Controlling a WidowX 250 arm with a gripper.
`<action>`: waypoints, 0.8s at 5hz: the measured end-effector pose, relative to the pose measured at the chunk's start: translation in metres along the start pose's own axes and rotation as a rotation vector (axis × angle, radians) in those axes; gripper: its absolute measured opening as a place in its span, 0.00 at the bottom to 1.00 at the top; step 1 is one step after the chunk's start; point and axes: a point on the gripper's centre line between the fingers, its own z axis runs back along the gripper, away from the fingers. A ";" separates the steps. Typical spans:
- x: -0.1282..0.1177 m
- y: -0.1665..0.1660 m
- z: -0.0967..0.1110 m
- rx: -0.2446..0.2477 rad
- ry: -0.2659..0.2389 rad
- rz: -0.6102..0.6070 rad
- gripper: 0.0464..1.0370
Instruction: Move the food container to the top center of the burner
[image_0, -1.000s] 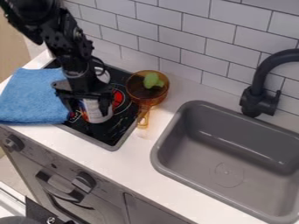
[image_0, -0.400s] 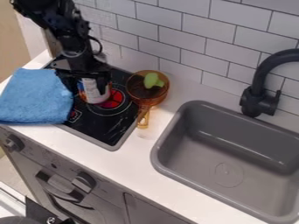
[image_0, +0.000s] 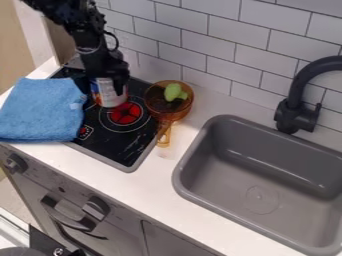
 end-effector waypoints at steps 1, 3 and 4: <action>0.012 0.003 -0.007 0.022 -0.008 0.038 0.96; 0.032 0.003 -0.004 0.018 -0.011 0.082 0.96; 0.037 0.002 -0.004 0.013 -0.012 0.101 0.96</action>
